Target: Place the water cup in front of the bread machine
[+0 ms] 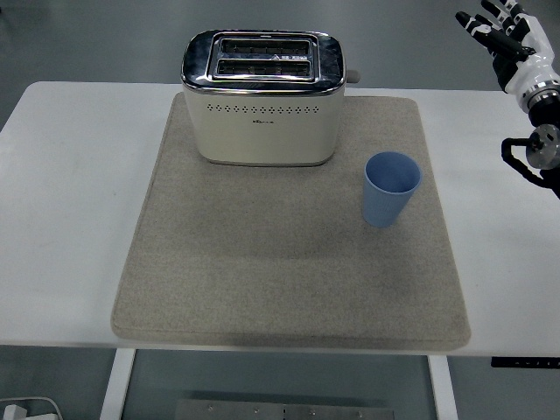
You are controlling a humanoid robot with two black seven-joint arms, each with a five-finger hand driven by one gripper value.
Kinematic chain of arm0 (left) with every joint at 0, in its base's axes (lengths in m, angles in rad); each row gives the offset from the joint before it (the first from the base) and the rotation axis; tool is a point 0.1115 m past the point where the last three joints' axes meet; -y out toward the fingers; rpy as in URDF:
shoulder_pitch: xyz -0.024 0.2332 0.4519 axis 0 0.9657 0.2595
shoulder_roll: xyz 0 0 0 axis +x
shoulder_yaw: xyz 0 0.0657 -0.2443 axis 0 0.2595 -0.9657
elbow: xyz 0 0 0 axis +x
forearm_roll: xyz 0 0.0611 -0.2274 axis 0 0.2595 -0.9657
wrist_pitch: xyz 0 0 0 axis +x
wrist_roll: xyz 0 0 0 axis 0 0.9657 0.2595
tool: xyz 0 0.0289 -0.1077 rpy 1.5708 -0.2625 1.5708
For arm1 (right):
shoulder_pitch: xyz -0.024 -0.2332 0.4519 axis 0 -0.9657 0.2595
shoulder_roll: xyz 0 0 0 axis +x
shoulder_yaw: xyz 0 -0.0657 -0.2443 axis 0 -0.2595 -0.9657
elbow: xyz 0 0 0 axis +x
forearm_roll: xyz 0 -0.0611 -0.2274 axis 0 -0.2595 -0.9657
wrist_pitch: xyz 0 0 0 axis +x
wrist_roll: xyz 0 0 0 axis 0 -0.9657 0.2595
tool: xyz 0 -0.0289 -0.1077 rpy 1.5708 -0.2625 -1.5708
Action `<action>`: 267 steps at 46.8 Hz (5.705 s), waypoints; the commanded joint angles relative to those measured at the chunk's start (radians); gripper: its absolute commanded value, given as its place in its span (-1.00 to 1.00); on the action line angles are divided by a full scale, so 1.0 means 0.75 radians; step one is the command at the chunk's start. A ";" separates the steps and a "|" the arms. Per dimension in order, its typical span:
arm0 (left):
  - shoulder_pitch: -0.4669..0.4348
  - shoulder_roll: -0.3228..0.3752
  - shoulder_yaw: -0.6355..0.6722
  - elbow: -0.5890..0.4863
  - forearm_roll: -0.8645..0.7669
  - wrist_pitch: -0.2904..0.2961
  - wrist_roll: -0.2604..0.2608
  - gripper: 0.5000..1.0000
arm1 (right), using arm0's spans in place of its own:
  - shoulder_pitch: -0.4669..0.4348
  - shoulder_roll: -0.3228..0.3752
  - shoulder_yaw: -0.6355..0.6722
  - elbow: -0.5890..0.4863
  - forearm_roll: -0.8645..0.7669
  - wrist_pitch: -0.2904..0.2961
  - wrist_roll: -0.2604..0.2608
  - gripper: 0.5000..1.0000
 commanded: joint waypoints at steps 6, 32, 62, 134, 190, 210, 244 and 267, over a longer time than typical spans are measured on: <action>0.006 0.000 -0.002 0.007 0.002 0.002 -0.002 1.00 | 0.000 0.001 0.000 0.000 0.002 0.000 0.000 0.69; 0.004 0.000 -0.002 0.001 0.000 0.000 0.000 1.00 | 0.004 -0.003 -0.004 0.000 -0.017 0.014 0.012 0.69; 0.004 0.000 -0.002 0.001 0.000 0.000 0.000 1.00 | 0.012 -0.050 -0.002 -0.016 -0.019 0.012 0.158 0.69; 0.004 0.000 -0.002 0.001 0.000 0.000 0.000 1.00 | -0.172 -0.402 -0.143 0.618 -0.346 0.014 0.137 0.69; 0.004 0.000 -0.002 0.001 0.000 0.000 0.000 1.00 | -0.523 -0.595 -0.162 0.878 -0.892 0.026 0.288 0.69; 0.004 0.000 -0.002 0.001 0.000 0.000 0.000 1.00 | -0.509 -0.480 -0.162 0.786 -0.890 0.026 0.229 0.69; 0.004 0.000 -0.002 0.001 0.000 0.000 0.000 1.00 | -0.509 -0.361 -0.164 0.755 -0.890 0.026 0.168 0.69; 0.004 0.000 -0.002 0.001 0.000 0.000 0.000 1.00 | -0.468 -0.275 -0.164 0.720 -0.890 -0.025 0.078 0.60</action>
